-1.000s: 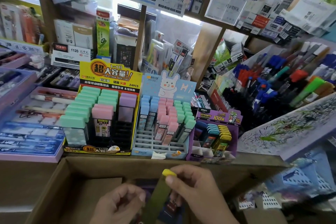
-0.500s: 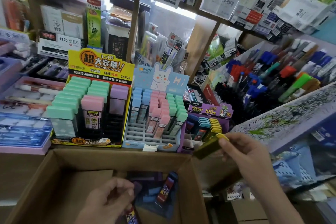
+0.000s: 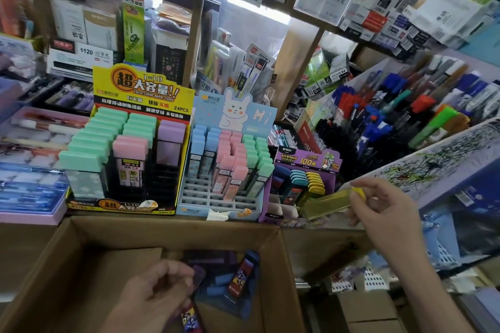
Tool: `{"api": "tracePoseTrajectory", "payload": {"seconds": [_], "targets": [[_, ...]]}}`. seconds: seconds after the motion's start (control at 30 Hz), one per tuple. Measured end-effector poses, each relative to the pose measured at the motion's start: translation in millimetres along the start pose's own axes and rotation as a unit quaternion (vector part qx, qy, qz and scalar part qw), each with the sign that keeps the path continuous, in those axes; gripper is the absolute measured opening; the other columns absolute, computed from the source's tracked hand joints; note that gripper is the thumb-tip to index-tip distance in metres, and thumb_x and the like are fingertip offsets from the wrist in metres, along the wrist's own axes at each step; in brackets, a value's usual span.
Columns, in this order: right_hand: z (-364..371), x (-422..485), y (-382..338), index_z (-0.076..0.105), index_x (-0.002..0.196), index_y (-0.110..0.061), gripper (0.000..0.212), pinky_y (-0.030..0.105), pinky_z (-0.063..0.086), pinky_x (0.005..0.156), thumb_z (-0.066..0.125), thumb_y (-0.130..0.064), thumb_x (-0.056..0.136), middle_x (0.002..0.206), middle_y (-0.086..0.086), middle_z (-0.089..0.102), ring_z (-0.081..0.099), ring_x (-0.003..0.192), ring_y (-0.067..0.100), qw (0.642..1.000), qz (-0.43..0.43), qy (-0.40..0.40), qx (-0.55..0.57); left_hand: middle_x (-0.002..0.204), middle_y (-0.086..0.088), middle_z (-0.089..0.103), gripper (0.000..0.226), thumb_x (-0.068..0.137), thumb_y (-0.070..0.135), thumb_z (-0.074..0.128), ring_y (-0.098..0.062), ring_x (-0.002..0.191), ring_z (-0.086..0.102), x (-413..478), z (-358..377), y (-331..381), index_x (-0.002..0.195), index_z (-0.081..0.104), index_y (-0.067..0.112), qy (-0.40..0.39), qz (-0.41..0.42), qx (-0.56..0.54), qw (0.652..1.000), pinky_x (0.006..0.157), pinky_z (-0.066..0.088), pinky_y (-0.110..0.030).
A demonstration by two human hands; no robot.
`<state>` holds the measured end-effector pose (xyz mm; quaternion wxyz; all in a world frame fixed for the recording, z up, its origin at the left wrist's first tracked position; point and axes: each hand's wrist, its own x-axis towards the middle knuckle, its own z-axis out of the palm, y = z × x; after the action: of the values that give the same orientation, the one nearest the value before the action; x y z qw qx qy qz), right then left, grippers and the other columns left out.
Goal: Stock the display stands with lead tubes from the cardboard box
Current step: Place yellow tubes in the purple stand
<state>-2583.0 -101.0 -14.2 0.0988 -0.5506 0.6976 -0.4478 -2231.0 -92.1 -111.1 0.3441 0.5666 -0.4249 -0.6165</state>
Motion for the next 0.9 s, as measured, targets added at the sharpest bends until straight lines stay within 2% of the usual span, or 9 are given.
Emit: {"api": "tracePoseTrajectory", "payload": {"seconds": [0.07, 0.17, 0.33, 0.47, 0.57, 0.67, 0.8, 0.9], "targets": [[3, 2, 2, 0.071, 0.095, -0.029, 0.023, 0.038, 0.062, 0.054, 0.071, -0.007, 0.092, 0.07, -0.002, 0.074, 0.073, 0.056, 0.021, 1.0, 0.009, 0.001, -0.018, 0.067, -0.015, 0.073, 0.007, 0.084, -0.004, 0.074, -0.018, 0.056, 0.068, 0, 0, 0, 0.083, 0.073, 0.003, -0.001, -0.005, 0.001, 1.0, 0.058, 0.054, -0.026], [5, 4, 2, 0.072, 0.094, -0.026, 0.022, 0.043, 0.062, 0.055, 0.072, -0.004, 0.091, 0.074, -0.006, 0.074, 0.074, 0.055, 0.021, 0.999, 0.018, 0.006, -0.027, 0.065, -0.014, 0.072, 0.006, 0.084, -0.006, 0.073, -0.016, 0.053, 0.067, 0, -1, 1, 0.084, 0.073, 0.0, -0.002, -0.016, -0.014, 1.0, 0.051, 0.053, -0.02], [3, 8, -4, 0.075, 0.087, -0.017, 0.012, 0.033, 0.064, 0.054, 0.078, -0.006, 0.087, 0.078, -0.006, 0.077, 0.076, 0.058, 0.023, 0.999, 0.045, -0.004, -0.01, 0.068, -0.013, 0.074, 0.009, 0.085, -0.005, 0.073, -0.015, 0.055, 0.068, 1, -1, 0, 0.082, 0.075, 0.004, 0.001, -0.02, -0.027, 0.999, 0.054, 0.053, -0.022], [-1, 14, -7, 0.077, 0.081, -0.013, 0.008, 0.025, 0.061, 0.052, 0.084, -0.01, 0.082, 0.072, -0.001, 0.077, 0.076, 0.058, 0.022, 0.998, 0.056, -0.006, -0.004, 0.066, -0.018, 0.072, 0.01, 0.083, -0.01, 0.071, -0.015, 0.05, 0.066, 1, 0, -1, 0.081, 0.073, -0.001, 0.002, -0.006, -0.032, 0.999, 0.047, 0.052, -0.017], [-1, 15, -7, 0.078, 0.083, -0.014, 0.015, 0.033, 0.065, 0.061, 0.09, -0.019, 0.076, 0.073, 0.003, 0.077, 0.077, 0.064, 0.023, 0.998, 0.062, -0.018, 0.012, 0.067, -0.017, 0.072, 0.009, 0.084, -0.009, 0.071, -0.017, 0.053, 0.067, 1, -1, -2, 0.082, 0.073, -0.001, -0.003, -0.007, -0.037, 0.999, 0.047, 0.052, -0.017], [-1, 16, -6, 0.077, 0.085, -0.019, 0.022, 0.042, 0.065, 0.069, 0.093, -0.027, 0.071, 0.073, -0.001, 0.078, 0.077, 0.066, 0.016, 0.997, 0.057, -0.033, -0.036, 0.07, -0.016, 0.074, 0.008, 0.085, -0.007, 0.072, -0.018, 0.057, 0.069, 1, -2, -2, 0.083, 0.074, 0.0, -0.006, -0.01, -0.036, 0.999, 0.05, 0.053, -0.02], [3, 18, -10, 0.073, 0.085, -0.025, 0.025, 0.048, 0.064, 0.066, 0.092, -0.033, 0.071, 0.07, -0.006, 0.076, 0.075, 0.064, 0.011, 0.994, 0.028, -0.041, -0.096, 0.071, -0.018, 0.073, 0.008, 0.085, -0.007, 0.072, -0.018, 0.056, 0.069, 1, -2, -2, 0.082, 0.074, 0.0, -0.009, -0.007, -0.036, 0.999, 0.049, 0.052, -0.018], [13, 16, -16, 0.07, 0.082, -0.027, 0.024, 0.044, 0.064, 0.06, 0.091, -0.033, 0.072, 0.069, -0.01, 0.075, 0.074, 0.061, 0.007, 0.991, -0.003, -0.044, -0.124, 0.071, -0.017, 0.073, 0.006, 0.085, -0.005, 0.072, -0.018, 0.057, 0.069, 1, -2, -2, 0.083, 0.074, 0.0, -0.017, -0.005, -0.034, 0.999, 0.049, 0.051, -0.018]]}}
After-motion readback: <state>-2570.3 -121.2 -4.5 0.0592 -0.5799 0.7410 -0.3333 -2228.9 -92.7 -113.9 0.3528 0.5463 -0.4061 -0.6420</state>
